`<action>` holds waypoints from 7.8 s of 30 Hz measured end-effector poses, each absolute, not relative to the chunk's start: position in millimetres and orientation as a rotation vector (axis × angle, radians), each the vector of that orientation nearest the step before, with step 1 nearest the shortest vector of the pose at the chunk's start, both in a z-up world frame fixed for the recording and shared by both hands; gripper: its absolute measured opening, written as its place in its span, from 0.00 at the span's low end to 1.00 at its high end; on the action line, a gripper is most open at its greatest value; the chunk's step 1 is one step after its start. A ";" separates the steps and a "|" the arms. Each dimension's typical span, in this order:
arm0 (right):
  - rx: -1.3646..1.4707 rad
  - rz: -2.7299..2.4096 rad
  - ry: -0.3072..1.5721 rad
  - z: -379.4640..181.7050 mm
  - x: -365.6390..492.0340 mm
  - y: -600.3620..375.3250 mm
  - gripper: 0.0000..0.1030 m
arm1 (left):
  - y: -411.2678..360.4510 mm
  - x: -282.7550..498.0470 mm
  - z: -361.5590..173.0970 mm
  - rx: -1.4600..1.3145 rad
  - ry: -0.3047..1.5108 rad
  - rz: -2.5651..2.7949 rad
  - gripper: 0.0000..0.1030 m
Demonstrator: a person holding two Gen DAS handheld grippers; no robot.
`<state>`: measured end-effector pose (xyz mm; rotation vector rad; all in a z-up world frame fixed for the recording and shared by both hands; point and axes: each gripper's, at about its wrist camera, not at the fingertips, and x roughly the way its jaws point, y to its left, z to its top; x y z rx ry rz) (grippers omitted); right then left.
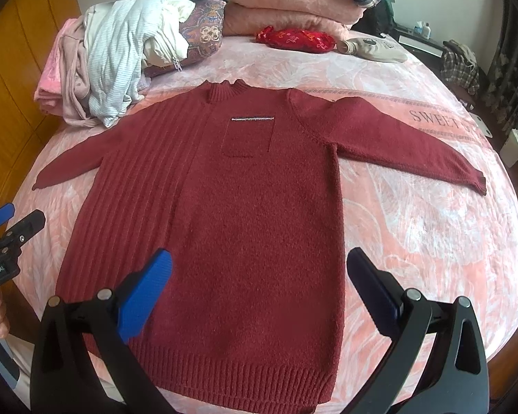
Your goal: Fold small clothes
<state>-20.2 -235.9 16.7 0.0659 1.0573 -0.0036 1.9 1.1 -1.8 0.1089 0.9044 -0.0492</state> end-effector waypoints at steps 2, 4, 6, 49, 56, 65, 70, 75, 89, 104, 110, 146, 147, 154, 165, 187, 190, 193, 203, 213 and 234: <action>0.063 -0.003 1.057 16.5 -20.3 -235.8 0.97 | 0.9 1.7 -1.9 0.110 0.903 -0.048 0.96; 0.065 -0.003 1.058 16.4 -20.4 -235.9 0.97 | 1.3 2.1 -1.9 0.111 0.903 -0.048 0.96; 0.066 -0.004 1.057 16.4 -20.3 -236.1 0.97 | 0.6 1.5 -2.5 0.110 0.903 -0.049 0.96; 0.442 -0.278 1.176 -44.8 124.5 -601.3 0.97 | -212.6 200.8 -42.5 0.075 0.925 -0.264 0.96; 0.480 -0.382 1.246 -92.3 127.9 -689.7 0.97 | -273.0 239.1 -89.3 0.064 1.011 -0.266 0.96; 0.531 -0.301 1.274 -121.9 121.2 -721.2 0.97 | -325.6 262.5 -131.1 0.063 1.057 -0.228 0.96; 0.450 -0.276 1.282 -125.5 121.5 -712.7 0.82 | -355.1 262.0 -136.9 0.084 1.052 -0.238 0.96; 0.508 -0.201 1.199 -99.8 116.0 -717.8 0.17 | -360.4 259.2 -137.7 0.121 1.039 -0.226 0.96; 0.115 0.197 1.058 -2.7 188.2 -534.4 0.09 | -231.4 286.6 -96.0 0.178 0.991 -0.127 0.96; -0.116 0.604 1.230 -59.3 238.5 -267.8 0.31 | -124.7 295.5 -119.0 0.053 1.104 -0.102 0.96; 0.020 0.673 1.183 -29.9 234.4 -284.5 0.52 | -126.8 288.1 -131.0 0.002 1.171 -0.164 0.96; 0.236 0.391 1.183 -44.7 231.3 -399.0 0.54 | -114.6 278.4 -64.6 -0.079 1.015 -0.269 0.19; 0.243 0.394 1.193 -47.9 233.4 -395.9 0.54 | -101.5 281.2 -62.2 -0.081 1.005 -0.253 0.19; 0.279 0.355 1.280 -79.3 247.5 -380.1 0.59 | -45.9 306.1 -102.8 -0.063 1.045 -0.121 0.21; 0.139 0.243 1.410 -117.3 254.3 -352.9 0.39 | -11.5 309.1 -134.7 -0.050 1.112 -0.088 0.57; 0.123 0.307 1.332 -90.0 260.1 -301.3 0.51 | 35.6 305.1 -151.8 -0.536 1.258 -0.061 0.54; 0.124 0.291 1.347 -98.6 258.1 -307.2 0.51 | 31.9 316.1 -154.8 -0.514 1.242 -0.068 0.24; 0.130 0.295 1.355 -105.7 254.9 -311.1 0.51 | 24.2 311.6 -136.5 -0.429 1.135 -0.085 0.14; 0.095 0.291 1.357 -107.2 250.6 -307.0 0.53 | 21.4 288.9 -150.7 -0.117 1.140 -0.052 0.55; 0.185 0.365 1.334 -92.6 260.1 -288.3 0.54 | 21.4 289.0 -101.6 -0.187 1.005 -0.087 0.70; 0.187 0.354 1.326 -82.0 263.2 -221.1 0.74 | 167.5 284.3 -120.8 -0.219 1.123 0.141 0.95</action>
